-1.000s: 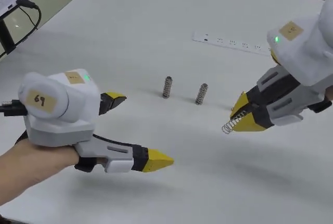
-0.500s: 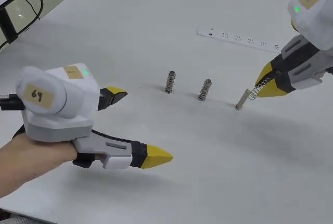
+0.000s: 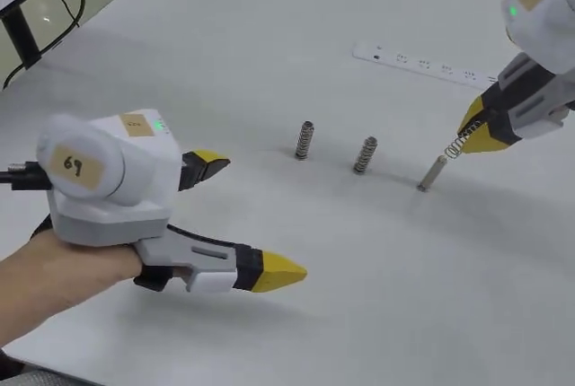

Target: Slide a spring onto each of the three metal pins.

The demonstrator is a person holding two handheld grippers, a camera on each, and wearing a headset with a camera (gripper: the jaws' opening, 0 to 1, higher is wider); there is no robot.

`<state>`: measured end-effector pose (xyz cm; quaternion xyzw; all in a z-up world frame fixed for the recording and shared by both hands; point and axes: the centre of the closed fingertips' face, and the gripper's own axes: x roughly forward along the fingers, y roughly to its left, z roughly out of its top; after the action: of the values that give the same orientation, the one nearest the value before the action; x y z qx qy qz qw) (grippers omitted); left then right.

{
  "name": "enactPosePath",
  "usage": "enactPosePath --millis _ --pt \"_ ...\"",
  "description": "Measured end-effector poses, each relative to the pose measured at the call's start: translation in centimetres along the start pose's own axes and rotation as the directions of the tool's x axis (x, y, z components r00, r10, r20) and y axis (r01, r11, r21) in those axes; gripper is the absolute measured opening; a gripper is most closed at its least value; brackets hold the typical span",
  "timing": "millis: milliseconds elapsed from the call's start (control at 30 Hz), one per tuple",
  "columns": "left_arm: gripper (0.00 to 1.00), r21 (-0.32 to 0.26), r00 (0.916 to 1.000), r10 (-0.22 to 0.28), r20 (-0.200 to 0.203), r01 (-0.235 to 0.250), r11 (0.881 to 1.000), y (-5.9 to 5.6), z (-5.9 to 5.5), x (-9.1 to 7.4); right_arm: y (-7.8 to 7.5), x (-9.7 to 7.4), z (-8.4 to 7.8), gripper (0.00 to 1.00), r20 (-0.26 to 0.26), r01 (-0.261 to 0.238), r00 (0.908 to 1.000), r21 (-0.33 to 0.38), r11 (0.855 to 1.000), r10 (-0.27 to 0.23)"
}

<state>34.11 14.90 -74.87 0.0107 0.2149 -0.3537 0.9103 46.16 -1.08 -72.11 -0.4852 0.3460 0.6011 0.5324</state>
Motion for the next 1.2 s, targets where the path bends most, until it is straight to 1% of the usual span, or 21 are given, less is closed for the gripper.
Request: enactPosePath --millis 167,267,367,567,700,733,767,1033,1200 --pt "0.94 -0.004 1.0000 0.000 0.003 0.000 1.000 0.1 0.1 0.0 -0.1 0.5 0.0 0.08 -0.023 -0.018 0.9996 -0.015 1.000 0.017" --pt "0.94 -0.005 1.0000 0.000 0.002 0.000 1.000 0.2 0.0 0.0 -0.1 0.7 0.1 0.08 -0.032 -0.020 0.9993 -0.025 0.999 0.019" --pt "0.93 -0.007 1.0000 -0.001 0.004 0.001 1.000 0.2 0.0 0.0 0.0 0.8 0.1 0.08 -0.034 -0.028 0.9990 -0.022 0.999 0.028" --pt "0.92 -0.008 1.0000 -0.006 0.001 0.006 1.000 0.2 0.0 0.1 0.0 1.0 -0.3 0.08 -0.055 -0.034 0.9980 -0.031 0.999 0.032" --pt "0.92 -0.011 1.0000 -0.006 0.001 0.006 1.000 0.2 -0.1 0.1 0.1 1.1 -0.3 0.08 -0.055 -0.039 0.9978 -0.028 0.999 0.038" --pt "0.92 -0.011 1.0000 -0.006 0.001 0.006 1.000 0.2 -0.1 0.1 -0.4 1.4 -0.6 0.08 -0.059 -0.038 0.9976 -0.032 0.999 0.036" --pt "0.92 -0.011 1.0000 -0.007 0.001 0.007 1.000 0.2 -0.1 0.2 -0.5 1.4 -0.7 0.08 -0.061 -0.041 0.9974 -0.035 0.999 0.039" --pt "0.91 -0.015 1.0000 -0.007 0.000 0.007 1.000 0.3 -0.1 0.2 -0.7 2.0 -0.8 0.08 -0.063 -0.048 0.9970 -0.040 0.998 0.045" --pt "0.90 -0.017 1.0000 -0.005 -0.002 0.005 1.000 0.3 -0.2 0.2 -0.8 2.8 -1.3 0.08 -0.078 -0.061 0.9953 -0.040 0.997 0.058"
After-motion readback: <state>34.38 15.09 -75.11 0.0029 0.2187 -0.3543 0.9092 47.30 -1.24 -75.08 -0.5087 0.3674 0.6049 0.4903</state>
